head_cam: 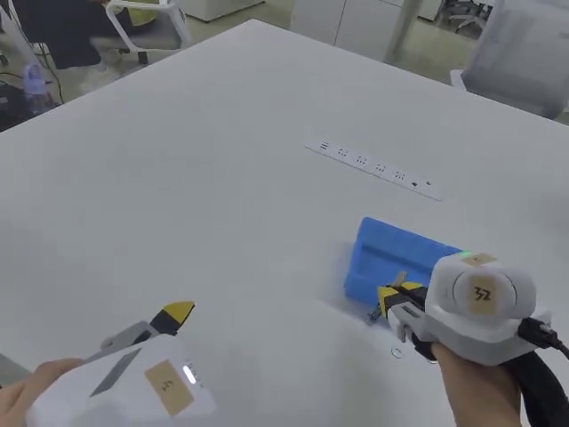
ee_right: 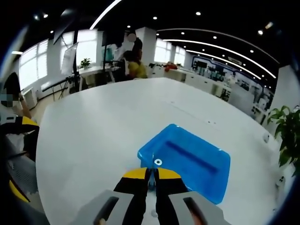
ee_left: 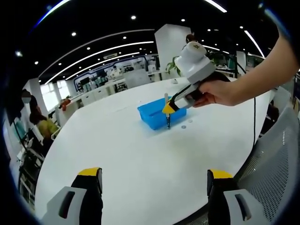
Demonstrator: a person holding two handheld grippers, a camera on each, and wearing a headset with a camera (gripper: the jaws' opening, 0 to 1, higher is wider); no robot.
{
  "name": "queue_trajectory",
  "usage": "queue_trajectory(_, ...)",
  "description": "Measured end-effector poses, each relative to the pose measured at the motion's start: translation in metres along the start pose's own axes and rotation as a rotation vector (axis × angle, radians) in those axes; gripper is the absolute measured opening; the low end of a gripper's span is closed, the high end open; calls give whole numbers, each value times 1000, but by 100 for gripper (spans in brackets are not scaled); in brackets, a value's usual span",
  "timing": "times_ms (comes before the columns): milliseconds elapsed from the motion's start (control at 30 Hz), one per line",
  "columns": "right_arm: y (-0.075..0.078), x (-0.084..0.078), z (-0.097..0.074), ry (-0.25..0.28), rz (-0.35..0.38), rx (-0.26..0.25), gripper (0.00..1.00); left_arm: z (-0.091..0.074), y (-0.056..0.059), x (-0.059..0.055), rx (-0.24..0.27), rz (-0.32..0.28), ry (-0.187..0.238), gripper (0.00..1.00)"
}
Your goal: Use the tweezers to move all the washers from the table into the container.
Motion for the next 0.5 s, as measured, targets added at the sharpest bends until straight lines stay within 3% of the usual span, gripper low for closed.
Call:
queue_trajectory(233,4,-1,1,-9,-18,-16,2,0,0,-1,2,5,-5,95)
queue_trajectory(500,9,-3,1,-5,33,-28,2,1,0,-2,2,8,-12,94)
Point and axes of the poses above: the centre of the closed fingertips' face, and the gripper's own axes: z roughly forward along the fingers, y roughly to its right, x roughly out of its top, the point moved 4 cm from there along -z, roughly backward along the fingers, and after that the axes turned 4 degrees about y, right-handed, at the moved point
